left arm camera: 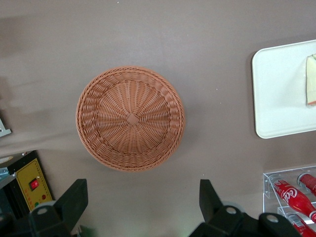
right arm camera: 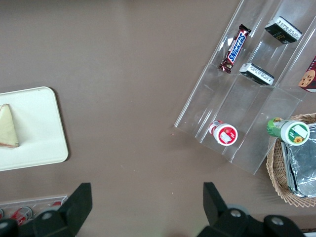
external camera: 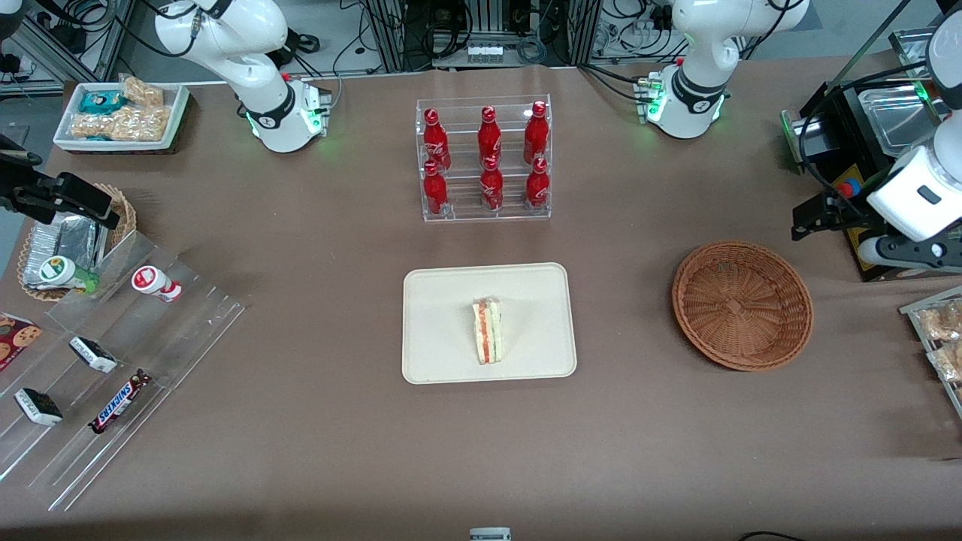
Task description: Place sandwich from basket to tray
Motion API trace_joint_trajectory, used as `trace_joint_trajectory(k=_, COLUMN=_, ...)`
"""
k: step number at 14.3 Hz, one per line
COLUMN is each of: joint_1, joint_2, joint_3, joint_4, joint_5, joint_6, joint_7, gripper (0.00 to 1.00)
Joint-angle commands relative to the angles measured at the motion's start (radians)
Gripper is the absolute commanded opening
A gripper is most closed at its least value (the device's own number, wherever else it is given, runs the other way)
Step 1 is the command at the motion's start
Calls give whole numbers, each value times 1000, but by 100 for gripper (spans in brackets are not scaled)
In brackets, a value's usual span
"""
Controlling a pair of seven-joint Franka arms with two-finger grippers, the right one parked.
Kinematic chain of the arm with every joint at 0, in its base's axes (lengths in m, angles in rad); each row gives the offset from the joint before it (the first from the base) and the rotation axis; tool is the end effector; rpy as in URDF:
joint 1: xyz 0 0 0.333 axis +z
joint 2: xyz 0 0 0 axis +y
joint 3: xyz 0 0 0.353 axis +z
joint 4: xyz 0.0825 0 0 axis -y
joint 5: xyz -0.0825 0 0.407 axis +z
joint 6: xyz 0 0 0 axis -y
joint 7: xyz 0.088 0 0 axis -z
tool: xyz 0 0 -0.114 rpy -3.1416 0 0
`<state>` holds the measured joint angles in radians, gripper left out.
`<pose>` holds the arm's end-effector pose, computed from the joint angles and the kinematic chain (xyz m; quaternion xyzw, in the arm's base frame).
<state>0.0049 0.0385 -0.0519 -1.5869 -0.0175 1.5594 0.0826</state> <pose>0.5865 -0.0290 0.6232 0.9973 -0.0645 -0.0328 0.0103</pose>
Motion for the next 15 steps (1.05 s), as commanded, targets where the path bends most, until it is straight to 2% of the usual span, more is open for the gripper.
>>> trace_joint_trajectory(k=1, joint_1=9, joint_2=-64, joint_3=-8, joint_4=-48, joint_5=2, joint_6=-7, joint_7=-1, gripper=100)
trace_joint_trajectory(k=4, joint_1=9, joint_2=-106, joint_3=-9, joint_4=-74, joint_5=-9, joint_6=-10, joint_7=-1, gripper=100)
trace_joint_trajectory(k=15, joint_1=7, joint_2=-97, joint_3=-9, joint_4=-67, joint_5=-15, joint_6=31, joint_7=-1, gripper=100)
